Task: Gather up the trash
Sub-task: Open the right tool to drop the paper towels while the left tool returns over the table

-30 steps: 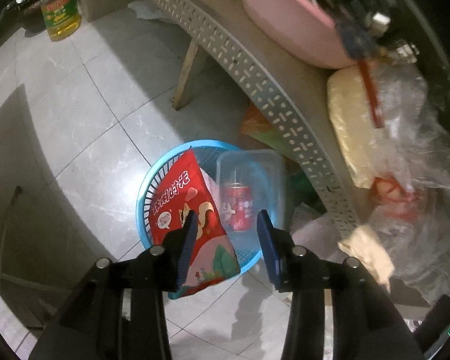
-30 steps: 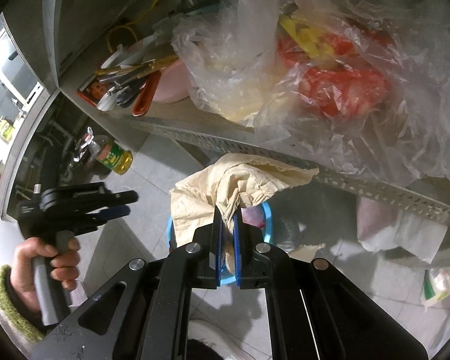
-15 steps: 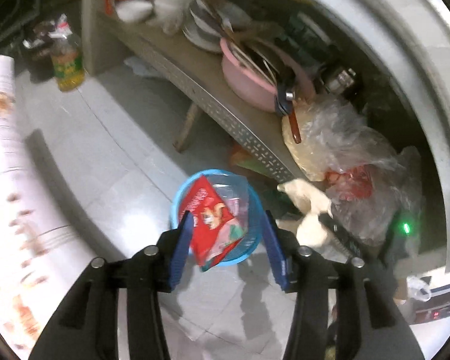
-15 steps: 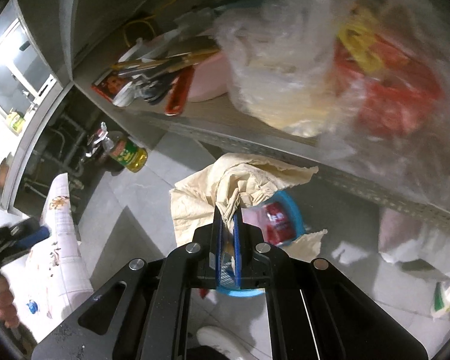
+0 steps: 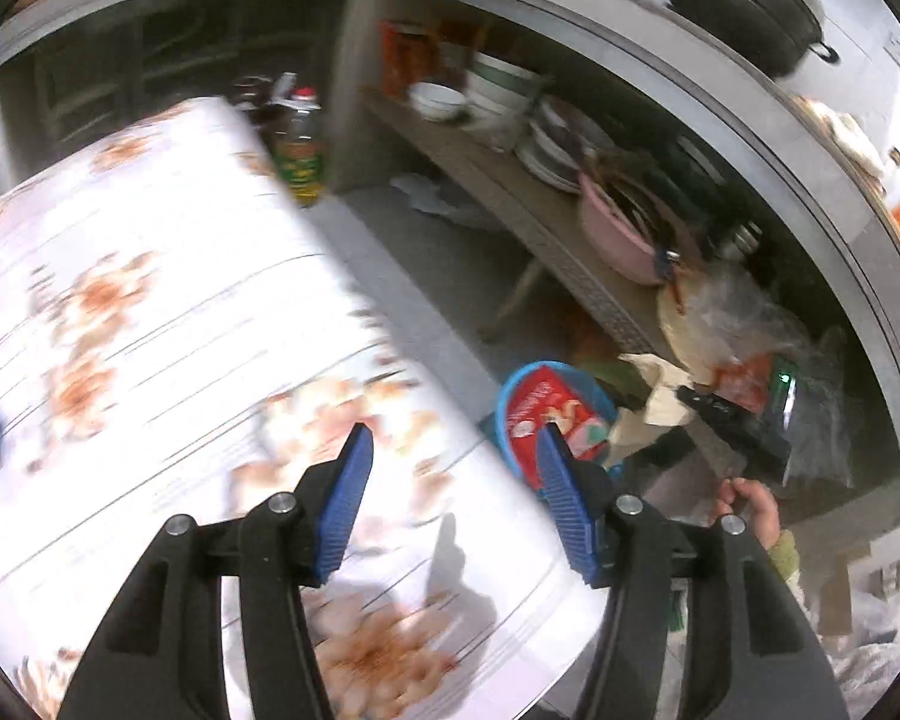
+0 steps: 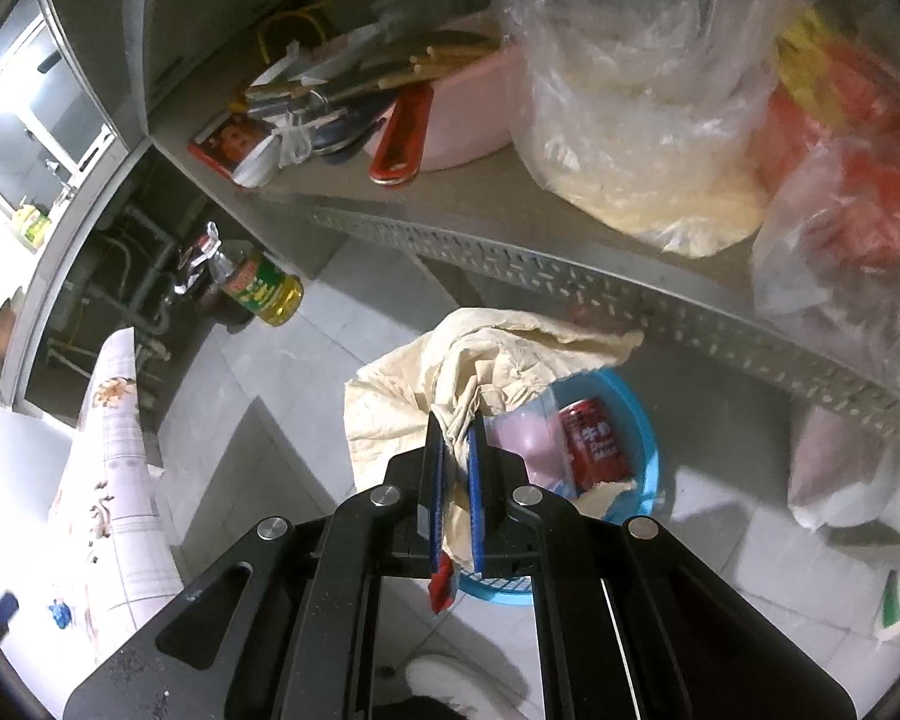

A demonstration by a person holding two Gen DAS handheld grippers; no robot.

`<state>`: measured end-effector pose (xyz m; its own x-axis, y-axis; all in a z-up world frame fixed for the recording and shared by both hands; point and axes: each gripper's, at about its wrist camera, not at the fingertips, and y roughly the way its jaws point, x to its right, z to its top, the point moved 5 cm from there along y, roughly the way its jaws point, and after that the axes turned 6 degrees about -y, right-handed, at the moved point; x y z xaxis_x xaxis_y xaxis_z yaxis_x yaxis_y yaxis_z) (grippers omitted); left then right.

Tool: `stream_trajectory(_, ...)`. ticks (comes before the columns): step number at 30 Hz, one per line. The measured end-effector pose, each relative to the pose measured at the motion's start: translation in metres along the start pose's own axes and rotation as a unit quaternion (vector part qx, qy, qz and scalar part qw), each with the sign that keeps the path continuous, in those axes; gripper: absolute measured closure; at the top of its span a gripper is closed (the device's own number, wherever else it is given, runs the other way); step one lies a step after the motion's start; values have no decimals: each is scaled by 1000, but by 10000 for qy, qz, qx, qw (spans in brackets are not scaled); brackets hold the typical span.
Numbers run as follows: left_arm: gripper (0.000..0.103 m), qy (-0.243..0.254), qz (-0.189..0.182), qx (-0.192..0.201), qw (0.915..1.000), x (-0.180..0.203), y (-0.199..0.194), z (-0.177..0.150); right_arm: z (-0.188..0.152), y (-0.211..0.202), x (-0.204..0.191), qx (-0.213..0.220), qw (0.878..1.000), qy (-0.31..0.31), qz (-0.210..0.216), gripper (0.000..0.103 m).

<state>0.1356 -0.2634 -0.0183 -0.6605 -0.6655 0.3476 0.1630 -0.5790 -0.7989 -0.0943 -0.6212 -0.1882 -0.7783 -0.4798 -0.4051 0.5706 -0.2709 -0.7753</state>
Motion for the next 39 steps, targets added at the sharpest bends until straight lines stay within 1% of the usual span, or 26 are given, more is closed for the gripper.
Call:
stream_trajectory(3,48,-120,124,137,9998,-17,-14,-8,-5,-4,6,109,9998,112,-123,97)
stream_trajectory(7,48,-186,207,237,9993,-30,-26,-18,-14,9,18,-61,9989,447,-148,97)
stream_trajectory(10,48,-153,226,286,9992,-31,-31,-23,-16,8,18,-59,9981,611,-105,97)
stream_trajectory(14,48,-169,279,330,9989,-37,-34,-26,-7,-6,8,107,9985,534,-25,97)
stream_trajectory(19,48,-270,287,421,9983,-48,-40,-25,16,-7,-2,296,9985,456,-84,97)
stream_trajectory(22,48,-312,331,448,9980,-56,-43,-25,24,-6,-6,385,9985,388,-91,97)
stream_trajectory(25,48,-415,380,423,9975,-65,-44,-26,22,0,-5,372,9986,360,-115,97)
stream_trajectory(28,48,-472,405,428,9971,-70,-46,-28,12,11,3,321,9984,375,-262,93)
stream_trajectory(30,48,-507,433,438,9968,-74,-48,-28,4,26,11,205,9982,392,-416,90)
stream_trajectory(31,48,-522,434,442,9967,-75,-48,-28,2,33,13,120,9981,383,-478,79)
stream_trajectory(32,48,-541,439,441,9966,-77,-48,-28,-3,46,19,-61,9976,350,-588,66)
stream_trajectory(33,48,-550,449,440,9965,-77,-49,-28,-9,58,26,-233,9965,324,-737,61)
stream_trajectory(34,48,-557,462,438,9964,-79,-49,-28,-14,64,30,-340,9957,296,-813,59)
stream_trajectory(36,48,-561,476,438,9963,-79,-50,-28,-25,75,38,-568,9931,225,-1002,57)
stream_trajectory(38,47,-559,499,451,9962,-80,-51,-28,-31,75,42,-594,9926,245,-1026,51)
stream_trajectory(39,47,-559,508,457,9961,-80,-51,-27,-33,73,43,-565,9928,230,-1026,51)
